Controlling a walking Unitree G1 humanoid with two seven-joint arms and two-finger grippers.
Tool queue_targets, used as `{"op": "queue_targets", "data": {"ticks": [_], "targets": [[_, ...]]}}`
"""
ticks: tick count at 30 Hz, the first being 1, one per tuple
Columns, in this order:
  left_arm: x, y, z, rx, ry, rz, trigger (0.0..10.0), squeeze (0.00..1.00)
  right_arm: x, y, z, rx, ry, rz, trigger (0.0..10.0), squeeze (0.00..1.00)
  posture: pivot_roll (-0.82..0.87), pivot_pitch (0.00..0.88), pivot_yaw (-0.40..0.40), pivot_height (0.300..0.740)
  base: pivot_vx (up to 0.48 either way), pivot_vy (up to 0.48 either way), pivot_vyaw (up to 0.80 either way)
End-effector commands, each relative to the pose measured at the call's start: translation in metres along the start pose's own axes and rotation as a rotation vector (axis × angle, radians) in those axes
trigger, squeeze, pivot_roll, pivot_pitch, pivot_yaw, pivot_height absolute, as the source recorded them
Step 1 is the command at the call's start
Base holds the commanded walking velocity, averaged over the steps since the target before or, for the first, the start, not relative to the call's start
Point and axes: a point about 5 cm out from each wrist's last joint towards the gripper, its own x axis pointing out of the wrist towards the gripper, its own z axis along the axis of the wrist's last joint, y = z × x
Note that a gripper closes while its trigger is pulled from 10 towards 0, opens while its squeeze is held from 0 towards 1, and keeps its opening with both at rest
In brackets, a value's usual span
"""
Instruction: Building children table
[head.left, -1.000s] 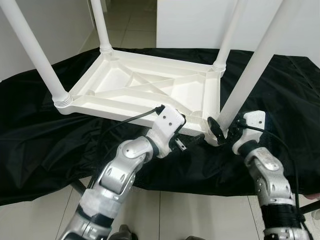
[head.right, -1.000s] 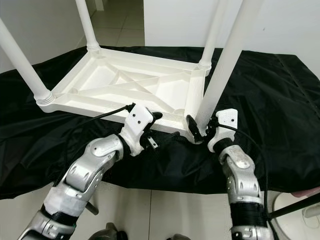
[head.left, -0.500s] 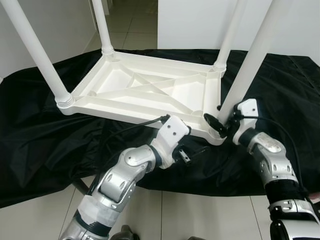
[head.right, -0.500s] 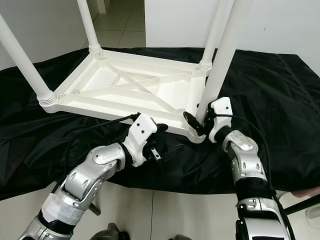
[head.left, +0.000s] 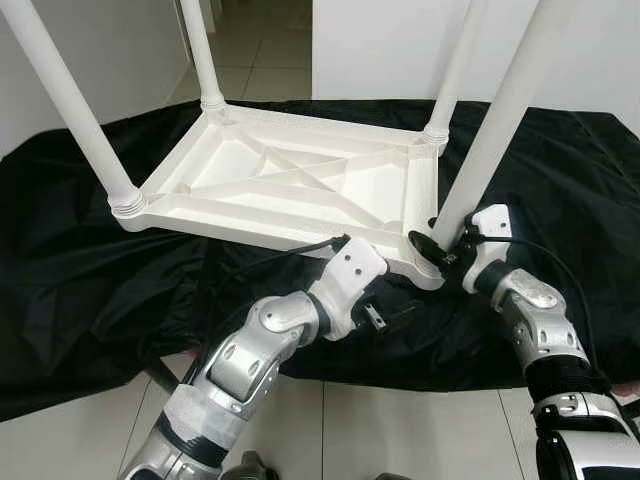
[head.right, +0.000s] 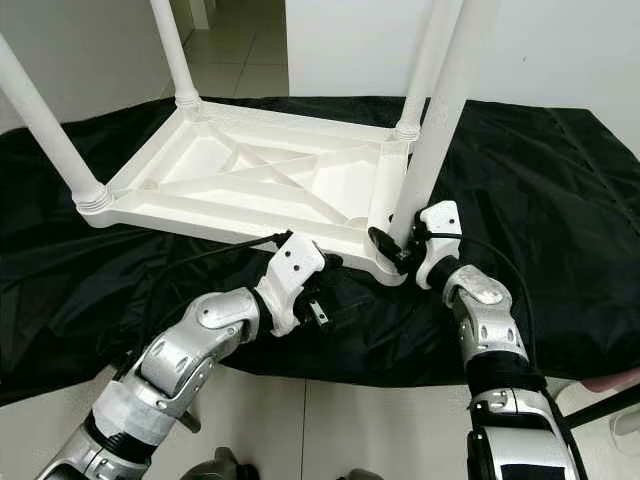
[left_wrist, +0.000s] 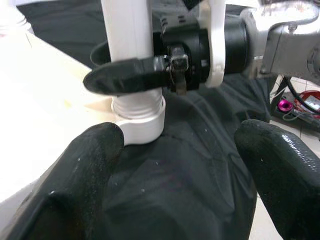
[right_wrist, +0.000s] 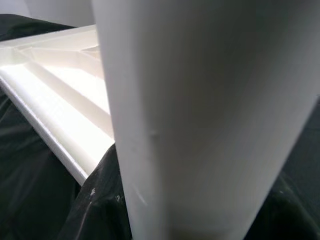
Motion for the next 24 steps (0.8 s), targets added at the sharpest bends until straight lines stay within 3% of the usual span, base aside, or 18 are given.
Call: {"op": "queue_targets", "data": {"ticks": [1,3,11,15,16,18,20,24], "targets": [[0.001,0.002,0.002,0.015,-0.007,-0.05,10.0,0.0,-0.001,0.005,-0.014,0.049,0.053,-0.054,10.0,0.0,-0.04,0.0,0.048,0.74,0.0,0.0,0.0],[0.003,0.007,0.005,0.018,-0.017,-0.02,10.0,0.0,0.0,0.006,-0.016,0.075,0.061,-0.213,10.0,0.0,-0.05,0.0,0.05,0.74,0.0,0.0,0.0],[0.003,0.008,0.006,0.005,-0.037,-0.004,10.0,0.0,-0.001,0.023,-0.02,0.156,0.07,-0.361,10.0,0.0,-0.05,0.0,0.047,0.74,0.0,0.0,0.0],[0.004,0.013,0.006,-0.009,-0.051,0.018,10.0,0.0,-0.004,0.034,-0.02,0.189,0.078,-0.583,10.0,0.0,-0.06,0.0,0.045,0.74,0.0,0.0,0.0],[0.004,0.013,0.006,-0.009,-0.051,0.018,10.0,0.0,-0.004,0.034,-0.02,0.189,0.078,-0.583,10.0,0.0,-0.06,0.0,0.045,0.74,0.0,0.0,0.0],[0.005,0.017,0.007,-0.016,-0.06,0.028,10.0,0.0,-0.006,0.044,-0.019,0.197,0.072,-0.764,10.0,0.0,-0.06,0.0,0.052,0.74,0.0,0.0,0.0],[0.005,0.017,0.007,-0.017,-0.062,0.028,10.0,0.0,-0.007,0.047,-0.018,0.202,0.071,-0.805,10.0,0.0,-0.06,0.0,0.054,0.74,0.0,0.0,0.0],[0.006,0.016,0.007,-0.018,-0.065,0.025,10.0,0.0,0.0,0.058,-0.013,0.217,0.062,-0.775,10.0,0.0,-0.06,0.0,0.056,0.74,0.0,0.0,0.0]]}}
